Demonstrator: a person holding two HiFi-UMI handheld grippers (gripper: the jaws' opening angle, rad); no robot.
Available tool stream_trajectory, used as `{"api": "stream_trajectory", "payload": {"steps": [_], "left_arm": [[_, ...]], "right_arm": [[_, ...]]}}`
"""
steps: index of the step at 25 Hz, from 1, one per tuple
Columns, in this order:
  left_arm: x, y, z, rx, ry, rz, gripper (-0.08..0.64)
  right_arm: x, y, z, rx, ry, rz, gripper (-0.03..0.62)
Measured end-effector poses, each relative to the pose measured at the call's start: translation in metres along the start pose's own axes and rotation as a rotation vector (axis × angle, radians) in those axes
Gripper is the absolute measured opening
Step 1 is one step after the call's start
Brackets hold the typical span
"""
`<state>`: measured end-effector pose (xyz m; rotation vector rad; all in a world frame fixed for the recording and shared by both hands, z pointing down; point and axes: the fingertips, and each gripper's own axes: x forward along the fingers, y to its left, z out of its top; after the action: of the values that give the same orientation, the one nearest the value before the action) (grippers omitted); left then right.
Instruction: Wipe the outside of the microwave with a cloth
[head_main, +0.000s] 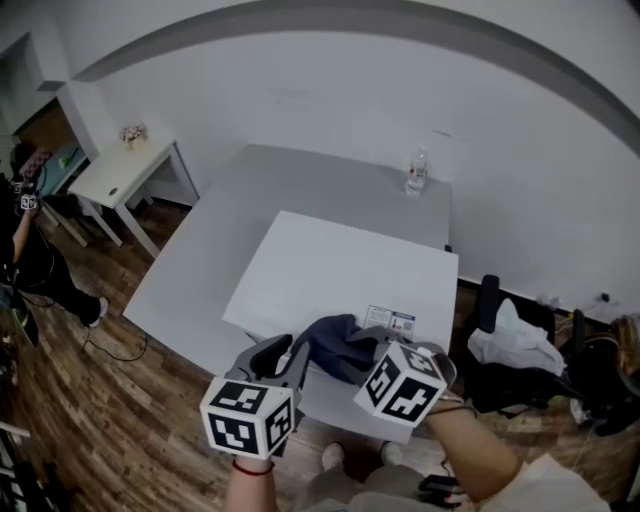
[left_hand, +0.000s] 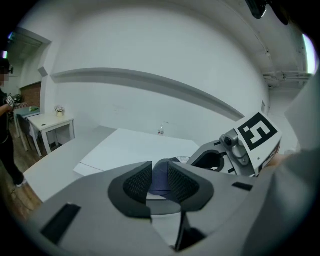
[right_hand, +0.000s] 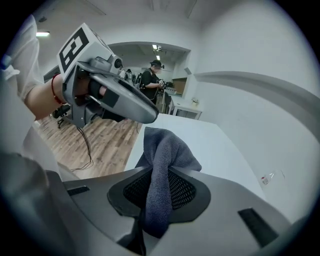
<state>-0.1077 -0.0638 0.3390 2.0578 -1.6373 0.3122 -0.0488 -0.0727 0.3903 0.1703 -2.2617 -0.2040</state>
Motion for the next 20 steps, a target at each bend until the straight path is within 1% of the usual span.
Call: {"api": "stream_trajectory", "payload": {"steps": [4,9,12,16,18,20], "left_arm": [[-0.013,0.042,0.001,-0.041,-0.017,0.051,0.095],[-0.038,0.102,-0.007,-0.098,-0.027,0.130,0.095],[-0.052,0.129,-0.010,-0.122,-0.029,0.166,0.095],[-0.058,0.147,-0.010,-0.130,-0.027,0.187,0.095],[-0.055,0.149,-0.009,-0.128,-0.024,0.185,0.095],[-0.049,0.146,-0.005,-0.121,-0.021,0.175,0.095]], "right_arm": [[0.038,-0.003,0.043,-0.014,-0.014,0.016,0.086],[0.090,0.000,0.102,-0.050,-0.023,0.050,0.086],[0.119,0.001,0.137,-0.063,-0.039,0.050,0.086],[0.140,-0.004,0.164,-0.063,-0.089,0.016,0.086],[0.146,-0.012,0.170,-0.064,-0.121,-0.025,0.087],[0.152,-0.032,0.171,-0.043,-0.129,-0.077,0.087]]}}
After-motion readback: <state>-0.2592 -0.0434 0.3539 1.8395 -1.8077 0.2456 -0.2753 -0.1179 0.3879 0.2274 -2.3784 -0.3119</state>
